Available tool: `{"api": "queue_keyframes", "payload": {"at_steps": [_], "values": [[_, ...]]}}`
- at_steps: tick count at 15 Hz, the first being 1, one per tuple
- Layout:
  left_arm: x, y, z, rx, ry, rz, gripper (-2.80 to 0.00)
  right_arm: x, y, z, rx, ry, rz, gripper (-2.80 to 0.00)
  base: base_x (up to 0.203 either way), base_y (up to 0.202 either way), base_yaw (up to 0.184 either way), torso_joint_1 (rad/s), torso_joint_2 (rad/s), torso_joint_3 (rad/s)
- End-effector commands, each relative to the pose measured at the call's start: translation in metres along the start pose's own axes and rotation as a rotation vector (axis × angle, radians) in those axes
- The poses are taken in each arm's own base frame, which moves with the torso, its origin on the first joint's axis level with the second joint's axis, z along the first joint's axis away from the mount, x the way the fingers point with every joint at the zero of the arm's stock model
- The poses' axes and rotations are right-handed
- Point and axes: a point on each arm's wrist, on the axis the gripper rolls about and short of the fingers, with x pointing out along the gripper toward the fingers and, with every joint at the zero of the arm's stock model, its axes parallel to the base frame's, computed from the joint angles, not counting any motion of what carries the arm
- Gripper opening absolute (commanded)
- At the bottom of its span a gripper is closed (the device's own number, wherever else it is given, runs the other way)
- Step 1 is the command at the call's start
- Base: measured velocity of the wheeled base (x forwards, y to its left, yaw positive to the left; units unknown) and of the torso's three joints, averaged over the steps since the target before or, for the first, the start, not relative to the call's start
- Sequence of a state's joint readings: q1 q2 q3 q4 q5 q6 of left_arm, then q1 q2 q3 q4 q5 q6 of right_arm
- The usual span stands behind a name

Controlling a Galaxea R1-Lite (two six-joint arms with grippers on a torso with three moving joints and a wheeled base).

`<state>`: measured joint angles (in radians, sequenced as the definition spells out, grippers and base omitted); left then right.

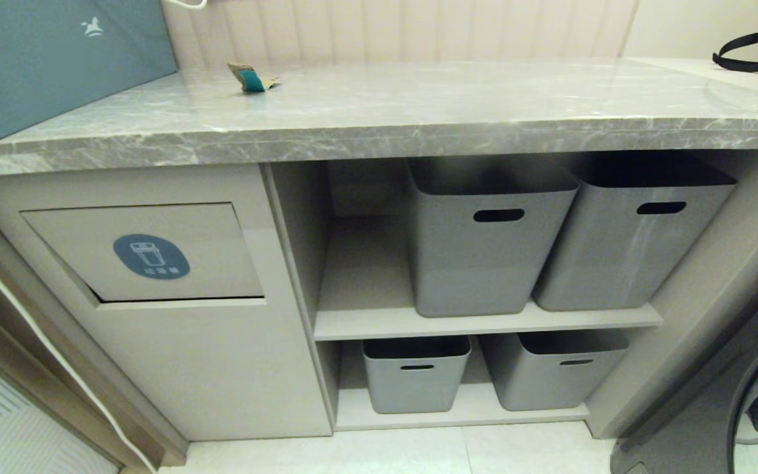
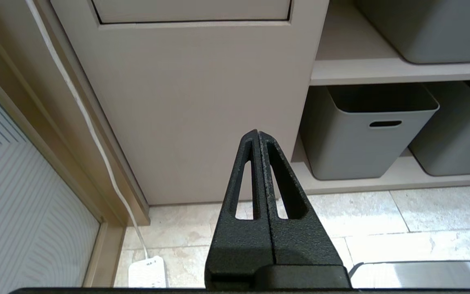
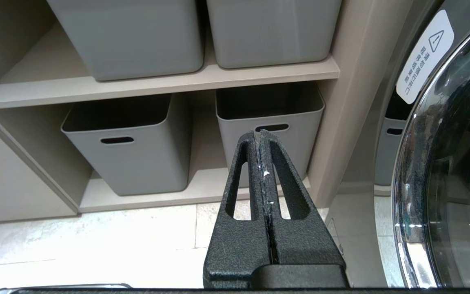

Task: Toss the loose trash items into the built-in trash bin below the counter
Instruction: Pick up the garbage

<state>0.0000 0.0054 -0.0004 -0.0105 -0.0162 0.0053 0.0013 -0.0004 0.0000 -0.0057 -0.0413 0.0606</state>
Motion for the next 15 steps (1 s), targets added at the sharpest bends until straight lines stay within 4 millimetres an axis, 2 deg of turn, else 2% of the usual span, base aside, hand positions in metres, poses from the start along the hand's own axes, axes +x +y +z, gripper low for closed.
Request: {"api": "queue_keyframes", "payload": {"at_steps": [1, 7, 11, 15], "values": [[-0.0002, 0.0, -0.0011, -0.001, -0.002, 0.001, -2.8, 0.0, 0.0, 0.0001, 0.001, 0.0, 0.0, -2.8, 0.0, 0.0, 0.0, 0.0, 0.0, 0.0], [-0.0003, 0.0, -0.001, -0.001, -0.001, 0.001, -2.8, 0.0001, 0.0, -0.0004, -0.002, 0.002, 0.0, -2.8, 0.0, 0.0, 0.0, 0.003, 0.0, -0.002], [-0.0001, 0.0, -0.0011, -0.001, -0.001, 0.001, -2.8, 0.0001, 0.0, -0.0004, -0.01, 0.002, 0.003, -2.8, 0.0, 0.0, 0.0, 0.065, -0.23, -0.23], [-0.0001, 0.0, -0.0012, -0.001, 0.001, 0.001, -2.8, 0.0001, 0.0001, -0.0004, -0.025, 0.002, 0.006, -2.8, 0.0, 0.0, 0.0, 0.184, -0.53, -0.293]]}}
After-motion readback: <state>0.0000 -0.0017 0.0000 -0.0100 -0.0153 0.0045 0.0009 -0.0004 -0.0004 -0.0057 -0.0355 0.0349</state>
